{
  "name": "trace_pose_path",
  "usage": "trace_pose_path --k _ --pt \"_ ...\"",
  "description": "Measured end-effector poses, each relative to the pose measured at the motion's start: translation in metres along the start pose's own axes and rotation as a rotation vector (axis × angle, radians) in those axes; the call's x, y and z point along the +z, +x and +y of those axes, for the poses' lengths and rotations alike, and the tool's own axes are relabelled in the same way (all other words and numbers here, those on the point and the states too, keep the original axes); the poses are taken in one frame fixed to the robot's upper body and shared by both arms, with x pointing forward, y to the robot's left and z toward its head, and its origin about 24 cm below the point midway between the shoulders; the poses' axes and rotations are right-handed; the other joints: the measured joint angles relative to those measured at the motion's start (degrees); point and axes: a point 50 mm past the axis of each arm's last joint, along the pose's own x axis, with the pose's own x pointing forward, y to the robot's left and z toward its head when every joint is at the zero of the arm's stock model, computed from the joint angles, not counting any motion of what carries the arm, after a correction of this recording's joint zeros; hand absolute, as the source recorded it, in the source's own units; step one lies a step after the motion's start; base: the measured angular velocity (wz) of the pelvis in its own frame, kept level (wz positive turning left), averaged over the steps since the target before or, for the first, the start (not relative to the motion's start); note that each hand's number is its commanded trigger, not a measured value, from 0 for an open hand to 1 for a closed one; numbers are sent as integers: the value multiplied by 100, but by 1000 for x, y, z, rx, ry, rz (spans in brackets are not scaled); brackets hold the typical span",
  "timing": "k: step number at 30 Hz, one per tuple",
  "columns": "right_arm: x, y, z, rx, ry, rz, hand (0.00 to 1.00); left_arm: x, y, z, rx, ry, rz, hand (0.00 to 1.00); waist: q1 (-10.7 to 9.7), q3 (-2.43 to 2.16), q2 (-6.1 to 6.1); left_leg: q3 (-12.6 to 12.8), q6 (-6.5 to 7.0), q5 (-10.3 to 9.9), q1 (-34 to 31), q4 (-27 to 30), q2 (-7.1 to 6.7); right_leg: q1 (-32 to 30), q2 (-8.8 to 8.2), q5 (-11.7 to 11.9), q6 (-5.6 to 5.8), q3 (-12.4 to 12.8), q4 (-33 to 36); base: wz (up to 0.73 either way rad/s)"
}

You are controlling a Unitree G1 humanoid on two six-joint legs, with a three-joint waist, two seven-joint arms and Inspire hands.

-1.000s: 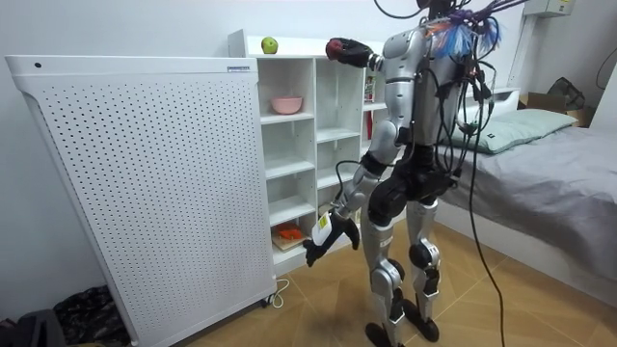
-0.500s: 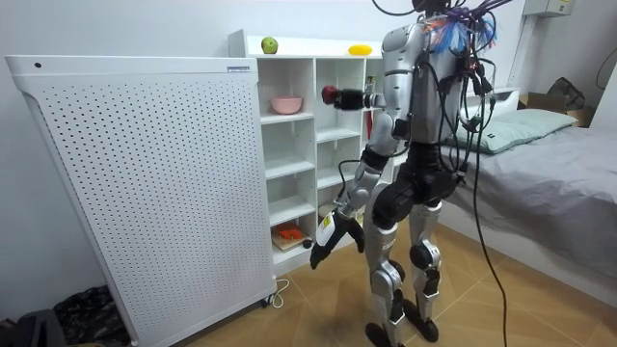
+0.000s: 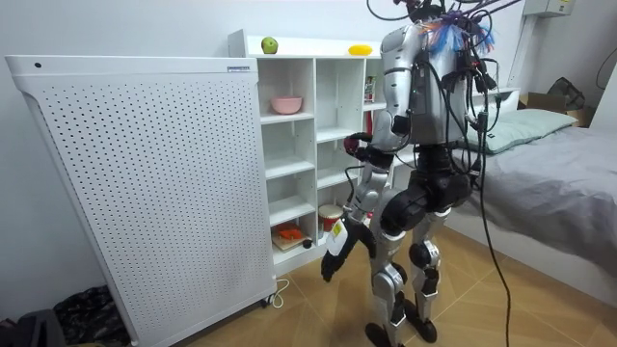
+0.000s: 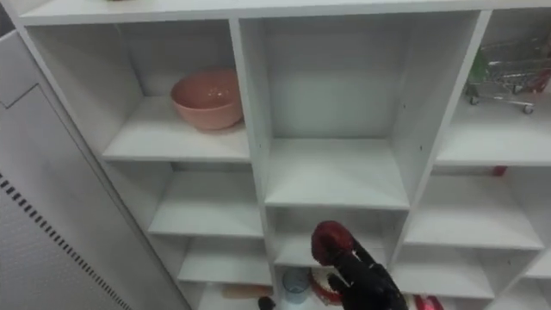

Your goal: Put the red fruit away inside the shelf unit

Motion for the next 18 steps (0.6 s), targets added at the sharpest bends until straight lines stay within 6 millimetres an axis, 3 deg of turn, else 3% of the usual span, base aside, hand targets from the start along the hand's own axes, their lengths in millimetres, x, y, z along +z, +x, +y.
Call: trace_pose_path --k 3,7,18 --pt "10 2 -5 -39 120 -51 100 1 0 -2 0 14 -6 0 84 18 -2 37 1 1 -375 183 -1 -396 -52 -33 -59 -3 233 0" --pt "20 11 8 -22 157 -80 100 4 -1 -4 -3 30 -20 0 99 52 -4 56 1 9 -938 461 14 -937 -99 -72 -148 -41 425 0" --pt "43 19 27 14 303 -150 100 11 -2 -9 -29 -15 -46 0 270 95 -15 139 9 -38 -1856 1150 -14 -1892 -288 -273 -219 4 1237 5"
